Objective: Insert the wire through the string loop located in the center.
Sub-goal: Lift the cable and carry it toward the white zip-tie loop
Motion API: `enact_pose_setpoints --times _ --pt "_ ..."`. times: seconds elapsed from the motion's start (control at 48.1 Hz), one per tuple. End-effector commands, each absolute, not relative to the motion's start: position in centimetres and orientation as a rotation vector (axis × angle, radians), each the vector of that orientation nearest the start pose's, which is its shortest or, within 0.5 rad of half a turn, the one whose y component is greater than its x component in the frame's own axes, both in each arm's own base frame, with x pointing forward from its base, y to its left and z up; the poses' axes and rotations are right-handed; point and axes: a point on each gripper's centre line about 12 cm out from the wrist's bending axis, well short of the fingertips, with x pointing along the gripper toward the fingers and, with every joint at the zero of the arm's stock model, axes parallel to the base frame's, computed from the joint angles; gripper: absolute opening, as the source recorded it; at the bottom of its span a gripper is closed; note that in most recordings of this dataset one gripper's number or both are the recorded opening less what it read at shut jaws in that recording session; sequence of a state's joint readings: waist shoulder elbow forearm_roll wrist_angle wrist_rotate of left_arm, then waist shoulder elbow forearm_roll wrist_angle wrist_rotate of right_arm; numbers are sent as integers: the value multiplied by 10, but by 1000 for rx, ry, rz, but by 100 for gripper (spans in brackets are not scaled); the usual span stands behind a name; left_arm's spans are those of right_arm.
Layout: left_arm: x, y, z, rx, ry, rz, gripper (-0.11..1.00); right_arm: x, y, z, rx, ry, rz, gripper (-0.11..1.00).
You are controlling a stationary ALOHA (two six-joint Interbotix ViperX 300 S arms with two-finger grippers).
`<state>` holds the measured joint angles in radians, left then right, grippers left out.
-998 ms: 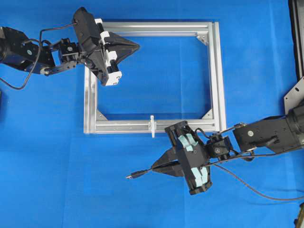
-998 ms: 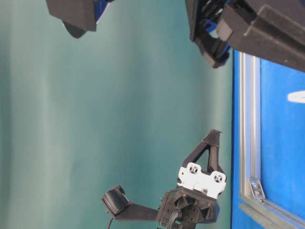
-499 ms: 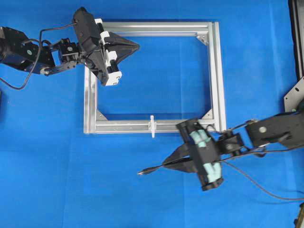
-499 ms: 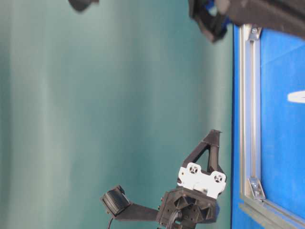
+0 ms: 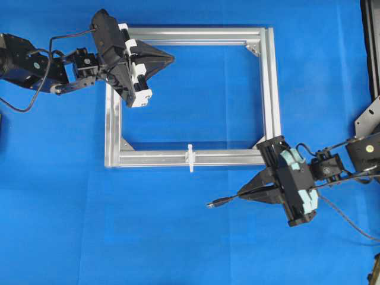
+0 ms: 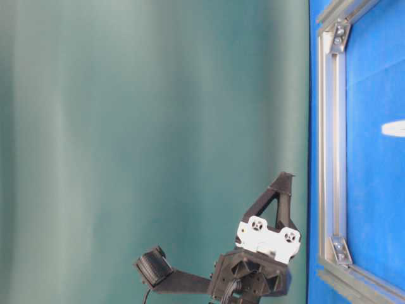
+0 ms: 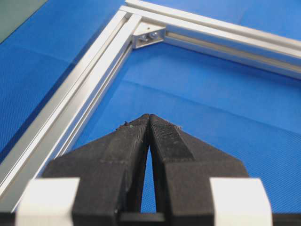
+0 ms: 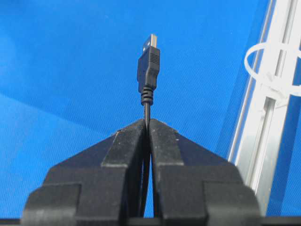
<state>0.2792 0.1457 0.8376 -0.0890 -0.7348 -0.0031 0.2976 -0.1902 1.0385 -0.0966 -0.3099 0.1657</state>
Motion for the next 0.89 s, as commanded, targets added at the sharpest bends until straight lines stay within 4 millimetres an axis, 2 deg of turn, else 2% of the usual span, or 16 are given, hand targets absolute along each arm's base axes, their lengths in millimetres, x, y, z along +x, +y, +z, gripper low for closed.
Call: enact_pose_setpoints --times 0.0,0.229,0.582,0.874 --pt "367 113 150 -89 197 345 0 289 92 154 7 523 297 -2" --pt "367 113 151 -90 196 345 0 294 82 153 16 527 263 -2" --pt "367 113 151 -90 196 345 0 307 36 141 65 558 103 -2" --pt "367 113 151 -90 196 345 0 311 23 138 76 560 64 -2"
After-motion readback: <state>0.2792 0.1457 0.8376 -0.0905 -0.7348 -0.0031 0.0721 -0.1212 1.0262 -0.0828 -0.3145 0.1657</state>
